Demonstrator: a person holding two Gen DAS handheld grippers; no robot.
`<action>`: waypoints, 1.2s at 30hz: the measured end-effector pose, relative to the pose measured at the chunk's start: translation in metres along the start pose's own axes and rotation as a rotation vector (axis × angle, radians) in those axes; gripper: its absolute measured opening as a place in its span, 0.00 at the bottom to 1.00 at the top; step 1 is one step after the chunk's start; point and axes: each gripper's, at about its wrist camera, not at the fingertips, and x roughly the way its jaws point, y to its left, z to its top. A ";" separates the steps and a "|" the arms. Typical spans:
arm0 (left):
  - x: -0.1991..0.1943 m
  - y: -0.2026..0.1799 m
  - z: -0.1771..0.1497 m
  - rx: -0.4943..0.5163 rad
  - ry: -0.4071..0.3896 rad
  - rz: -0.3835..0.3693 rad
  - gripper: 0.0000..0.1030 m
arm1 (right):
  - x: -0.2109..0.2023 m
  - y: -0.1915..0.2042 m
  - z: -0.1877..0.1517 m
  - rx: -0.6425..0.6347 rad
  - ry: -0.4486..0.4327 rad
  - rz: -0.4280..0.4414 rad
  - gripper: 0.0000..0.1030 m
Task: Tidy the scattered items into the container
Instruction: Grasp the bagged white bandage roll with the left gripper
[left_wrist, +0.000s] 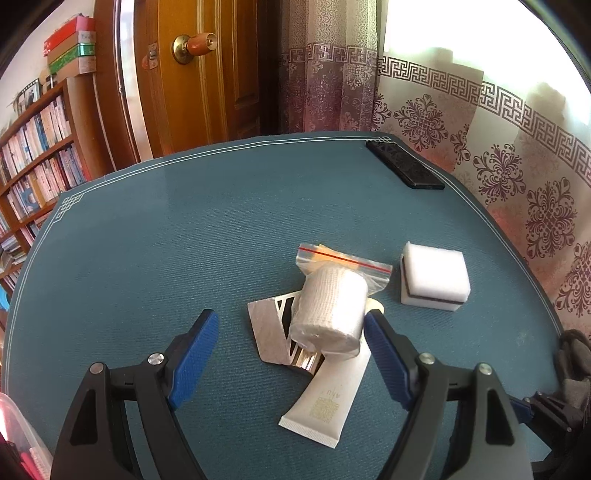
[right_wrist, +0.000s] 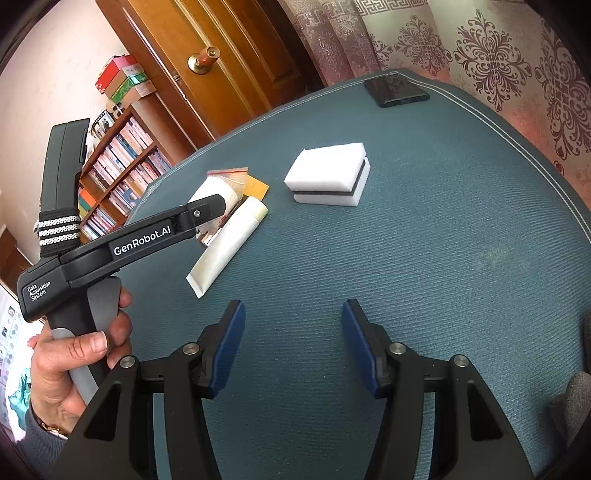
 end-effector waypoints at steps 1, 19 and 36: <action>0.001 -0.001 0.001 0.004 0.000 -0.003 0.81 | 0.000 0.001 0.000 -0.002 -0.001 0.000 0.57; 0.008 -0.004 0.003 -0.015 -0.025 -0.007 0.64 | 0.000 0.002 -0.001 -0.012 -0.013 -0.006 0.57; -0.013 0.042 -0.005 -0.189 -0.090 -0.045 0.40 | 0.005 0.007 0.007 -0.015 0.004 -0.054 0.57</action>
